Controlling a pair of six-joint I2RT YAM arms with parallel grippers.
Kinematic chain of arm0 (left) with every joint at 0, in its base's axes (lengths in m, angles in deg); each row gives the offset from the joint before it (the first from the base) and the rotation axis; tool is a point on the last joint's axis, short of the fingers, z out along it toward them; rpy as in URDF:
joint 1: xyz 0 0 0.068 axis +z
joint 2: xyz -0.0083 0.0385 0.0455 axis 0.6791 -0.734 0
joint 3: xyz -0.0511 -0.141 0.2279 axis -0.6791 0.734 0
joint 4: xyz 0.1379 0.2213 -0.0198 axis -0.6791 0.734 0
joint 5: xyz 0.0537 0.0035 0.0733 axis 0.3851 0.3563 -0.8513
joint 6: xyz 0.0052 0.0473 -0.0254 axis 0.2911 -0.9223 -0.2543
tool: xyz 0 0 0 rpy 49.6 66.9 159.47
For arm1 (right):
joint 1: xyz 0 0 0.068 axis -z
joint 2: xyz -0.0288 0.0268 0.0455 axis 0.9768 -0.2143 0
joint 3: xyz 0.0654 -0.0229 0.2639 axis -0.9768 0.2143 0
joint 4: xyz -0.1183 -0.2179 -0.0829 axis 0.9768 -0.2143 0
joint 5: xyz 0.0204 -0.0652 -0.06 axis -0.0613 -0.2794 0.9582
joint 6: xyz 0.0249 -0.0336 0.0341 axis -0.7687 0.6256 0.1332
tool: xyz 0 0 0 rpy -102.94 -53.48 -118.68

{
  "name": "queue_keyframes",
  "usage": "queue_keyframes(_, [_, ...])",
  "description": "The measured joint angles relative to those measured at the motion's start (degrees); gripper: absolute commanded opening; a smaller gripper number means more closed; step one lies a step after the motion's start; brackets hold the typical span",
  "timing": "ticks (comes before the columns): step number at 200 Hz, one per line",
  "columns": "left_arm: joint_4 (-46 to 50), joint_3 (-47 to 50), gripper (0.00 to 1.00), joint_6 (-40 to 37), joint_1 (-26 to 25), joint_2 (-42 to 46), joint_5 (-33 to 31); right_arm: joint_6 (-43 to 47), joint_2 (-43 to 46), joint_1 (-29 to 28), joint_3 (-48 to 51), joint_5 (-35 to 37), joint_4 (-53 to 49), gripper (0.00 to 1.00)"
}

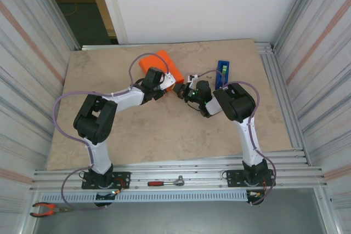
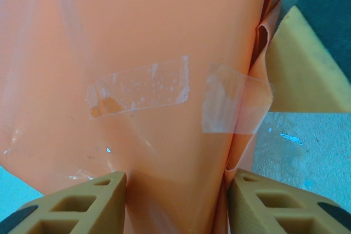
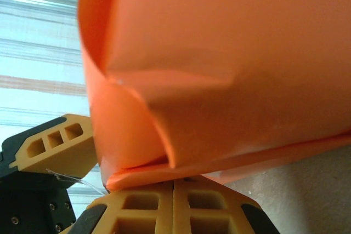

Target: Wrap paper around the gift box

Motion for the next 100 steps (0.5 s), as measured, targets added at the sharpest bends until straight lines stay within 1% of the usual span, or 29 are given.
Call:
queue_keyframes(48, [0.00,0.00,0.47,0.00,0.00,0.00,0.00,0.09,0.39,0.07,1.53,-0.02,0.46,0.00])
queue_keyframes(78, [0.00,0.00,0.47,0.00,-0.04,0.00,0.00,1.81,3.76,0.44,5.70,-1.01,-1.49,0.00])
queue_keyframes(100, [0.00,0.02,0.47,0.02,-0.04,0.00,-0.02,2.99,5.44,0.90,6.25,-1.77,-3.41,0.00])
